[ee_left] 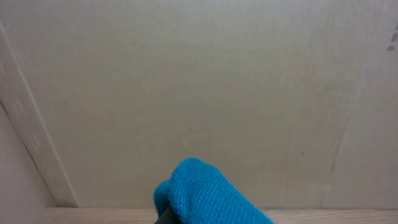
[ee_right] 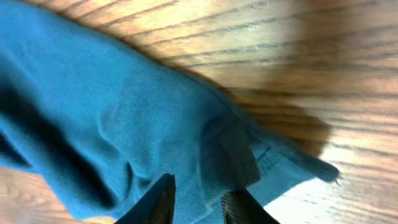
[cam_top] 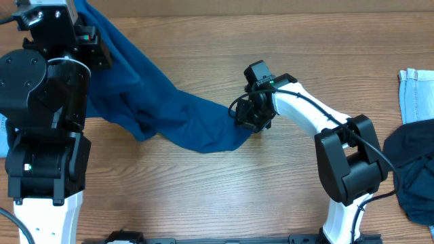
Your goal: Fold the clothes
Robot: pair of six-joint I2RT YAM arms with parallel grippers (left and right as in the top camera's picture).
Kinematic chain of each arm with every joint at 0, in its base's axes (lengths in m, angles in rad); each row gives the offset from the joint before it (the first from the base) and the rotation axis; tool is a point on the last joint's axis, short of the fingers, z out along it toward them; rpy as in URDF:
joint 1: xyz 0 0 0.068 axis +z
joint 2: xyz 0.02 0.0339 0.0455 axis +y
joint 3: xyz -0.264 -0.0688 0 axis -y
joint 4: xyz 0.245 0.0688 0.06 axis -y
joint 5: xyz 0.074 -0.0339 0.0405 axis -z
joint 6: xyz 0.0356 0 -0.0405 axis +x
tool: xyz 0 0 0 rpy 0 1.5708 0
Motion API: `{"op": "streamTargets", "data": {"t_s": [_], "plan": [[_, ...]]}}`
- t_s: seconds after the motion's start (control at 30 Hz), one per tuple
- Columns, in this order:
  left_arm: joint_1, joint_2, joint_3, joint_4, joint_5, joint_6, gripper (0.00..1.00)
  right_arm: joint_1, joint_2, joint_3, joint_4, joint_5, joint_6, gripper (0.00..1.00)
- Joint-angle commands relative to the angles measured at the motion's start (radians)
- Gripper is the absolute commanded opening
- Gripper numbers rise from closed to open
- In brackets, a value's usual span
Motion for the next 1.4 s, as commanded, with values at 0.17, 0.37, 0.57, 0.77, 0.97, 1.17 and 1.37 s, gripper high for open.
{"op": "streamTargets", "data": {"t_s": [0.17, 0.37, 0.57, 0.77, 0.97, 1.17, 1.37], "plan": [[0.007, -0.008, 0.040, 0.002, -0.008, 0.016, 0.04, 0.002, 0.004, -0.005, 0.011, 0.024, 0.034, 0.04], [0.007, -0.011, 0.042, -0.009, -0.004, 0.018, 0.04, -0.019, -0.090, 0.147, -0.084, 0.149, -0.078, 0.04], [0.008, -0.019, 0.066, -0.001, -0.069, 0.035, 0.04, -0.182, -0.221, 0.668, -0.372, 0.328, -0.159, 0.04], [0.008, -0.019, 0.066, -0.003, -0.332, 0.121, 0.04, -0.489, -0.222, 0.954, -0.544, 0.334, -0.248, 0.04], [0.007, -0.015, 0.066, -0.061, -0.353, 0.123, 0.04, -0.662, -0.222, 0.953, -0.598, 0.246, -0.244, 0.04], [0.007, -0.015, 0.066, -0.068, -0.338, 0.096, 0.04, -0.575, -0.175, 0.946, -0.572, 0.243, -0.268, 0.04], [0.007, -0.015, 0.066, -0.104, -0.270, 0.097, 0.04, -0.554, 0.012, 0.931, -0.617, 0.224, -0.338, 0.77]]}}
